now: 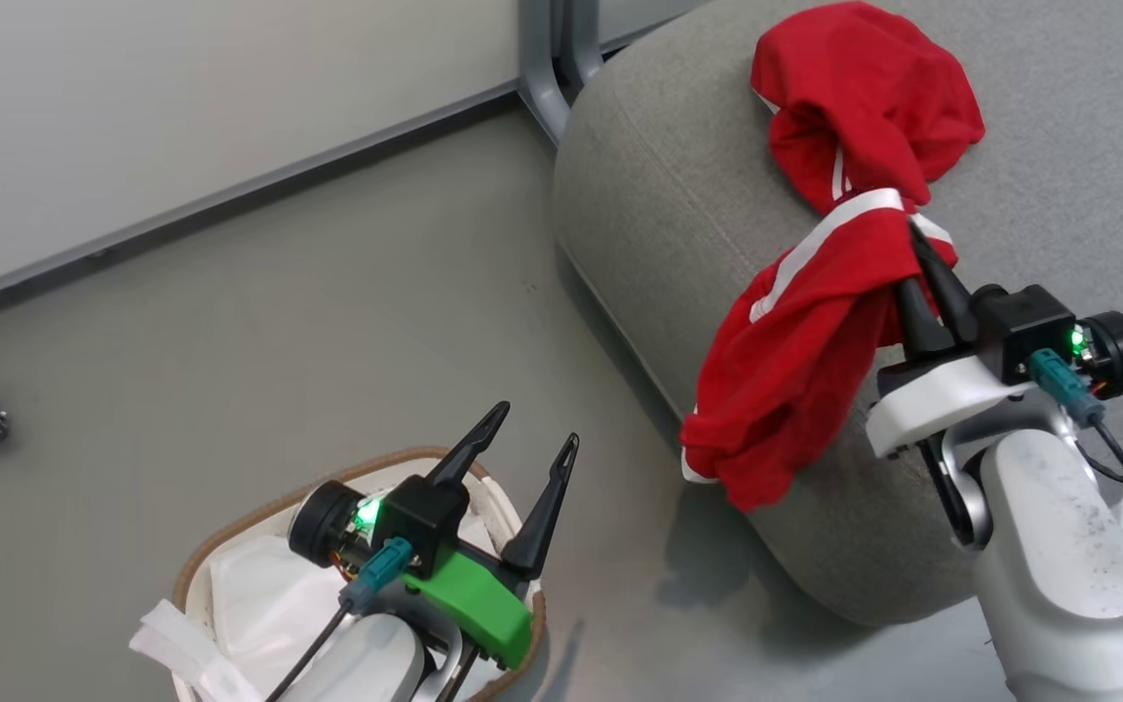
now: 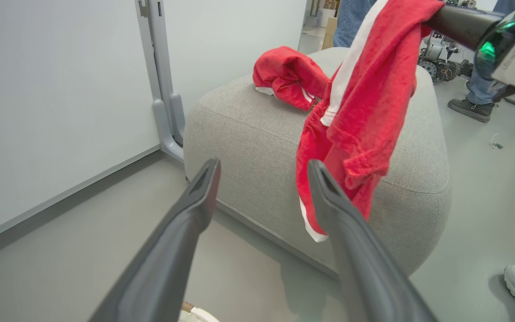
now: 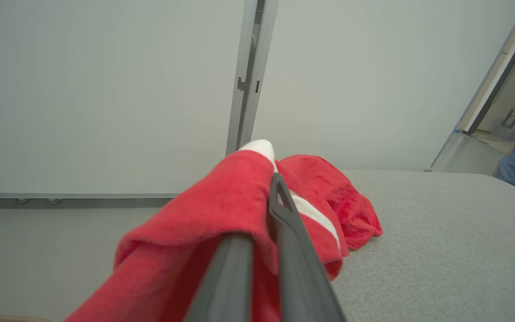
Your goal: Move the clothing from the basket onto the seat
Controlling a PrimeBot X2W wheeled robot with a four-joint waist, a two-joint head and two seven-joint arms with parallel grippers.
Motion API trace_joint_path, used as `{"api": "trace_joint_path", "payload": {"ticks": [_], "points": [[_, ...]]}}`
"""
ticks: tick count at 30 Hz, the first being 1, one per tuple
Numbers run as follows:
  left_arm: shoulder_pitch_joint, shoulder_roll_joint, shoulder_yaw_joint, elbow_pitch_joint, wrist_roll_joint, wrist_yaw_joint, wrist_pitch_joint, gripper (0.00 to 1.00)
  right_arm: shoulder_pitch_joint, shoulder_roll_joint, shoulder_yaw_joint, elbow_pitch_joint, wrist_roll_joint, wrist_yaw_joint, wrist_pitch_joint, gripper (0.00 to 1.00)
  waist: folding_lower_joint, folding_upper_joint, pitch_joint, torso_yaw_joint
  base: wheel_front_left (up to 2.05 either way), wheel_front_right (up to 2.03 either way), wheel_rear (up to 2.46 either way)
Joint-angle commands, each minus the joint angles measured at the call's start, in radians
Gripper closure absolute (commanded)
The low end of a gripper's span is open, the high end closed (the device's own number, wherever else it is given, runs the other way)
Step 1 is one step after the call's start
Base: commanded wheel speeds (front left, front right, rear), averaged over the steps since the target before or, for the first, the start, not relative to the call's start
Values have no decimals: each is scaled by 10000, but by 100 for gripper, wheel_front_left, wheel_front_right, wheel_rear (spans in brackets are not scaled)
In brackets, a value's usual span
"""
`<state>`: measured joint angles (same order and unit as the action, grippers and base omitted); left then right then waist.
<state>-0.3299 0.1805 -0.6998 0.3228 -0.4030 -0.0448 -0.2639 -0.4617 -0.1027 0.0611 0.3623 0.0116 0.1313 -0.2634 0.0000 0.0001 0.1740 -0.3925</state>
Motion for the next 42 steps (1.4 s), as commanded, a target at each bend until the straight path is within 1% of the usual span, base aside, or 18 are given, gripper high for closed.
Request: {"api": "trace_joint_path", "payload": {"ticks": [1, 4, 6, 10, 14, 17, 18, 21, 24, 25, 27, 31, 33, 35, 39, 42], "points": [[-171, 66, 6, 32, 132, -59, -7, 0, -131, -42, -168, 61, 16, -11, -19, 100, 0, -1, 279, -48, 0, 0, 0], [-263, 63, -20, 99, 140, -59, -6, 0, -400, -90, -470, 192, 118, -11, -19, 100, 0, -1, 428, 175, 0, 0, 0], [-345, 66, -35, 102, 185, -60, -6, 0, -710, -268, -666, 353, 131, -11, -18, 100, 0, -1, 567, 373, 0, 0, 0], [-515, 98, -115, 17, 214, -88, 37, 0, -1696, -760, -1182, 767, -138, -11, 8, 100, 0, -1, 906, 840, 0, 0, 0], [-641, 211, -183, -140, 316, -43, 122, 0, -2989, -1393, -1619, 1004, -392, -11, 248, 100, 0, -1, 1282, 1277, 0, 0, 0], [-764, 266, -305, -308, 461, -23, 246, 0, -4094, -2121, -2080, 1115, -553, -12, 555, 100, 0, -1, 1626, 1692, 0, 0, 0], [-792, 302, -315, -369, 489, -14, 271, 0, -4405, -2257, -2232, 1163, -492, -11, 635, 100, 0, -1, 1711, 1801, 0, 0, 0], [-890, 359, -397, -559, 583, -36, 345, 0, -5388, -3272, -2898, 1318, -713, -12, 1084, 100, 0, -1, 2019, 2284, 0, 0, 0], [-1051, 378, -433, -796, 681, 8, 382, 0, -6225, -4075, -3314, 1402, -811, -11, 1575, 100, 0, -1, 2339, 2741, 0, 0, 0], [-1101, 373, -459, -882, 704, 3, 406, 0, -6476, -4470, -3465, 1435, -884, -11, 1759, 100, 0, -1, 2480, 2913, 0, 0, 0], [-1203, 412, -473, -1051, 735, 6, 445, 0, -6822, -5016, -3708, 1487, -1023, -12, 1961, 100, 0, -1, 2730, 3138, 0, 0, 0], [-1392, 458, -477, -1325, 807, 78, 504, 0, -6715, -5534, -3949, 1886, -1307, -11, 2153, 100, 0, -1, 3212, 3475, 0, 0, 0], [-1466, 462, -524, -1425, 838, 88, 533, 0, -6473, -5613, -4163, 2267, -1355, -12, 2127, 100, 0, -1, 3413, 3606, 0, 0, 0], [-1517, 441, -562, -1482, 876, 113, 557, 0, -6125, -5494, -4480, 2695, -1440, -11, 1992, 100, 0, -1, 3602, 3702, 0, 0, 0], [-1545, 486, -567, -1483, 871, 167, 565, 0, -5240, -4953, -5160, 3657, -1844, -12, 1680, 100, 0, -1, 3831, 3735, 0, 0, 0], [-1560, 542, -555, -1440, 841, 184, 557, 0, -4909, -4572, -5523, 4211, -2187, -12, 1354, 100, 0, -1, 3902, 3688, 0, 0, 0]]}}
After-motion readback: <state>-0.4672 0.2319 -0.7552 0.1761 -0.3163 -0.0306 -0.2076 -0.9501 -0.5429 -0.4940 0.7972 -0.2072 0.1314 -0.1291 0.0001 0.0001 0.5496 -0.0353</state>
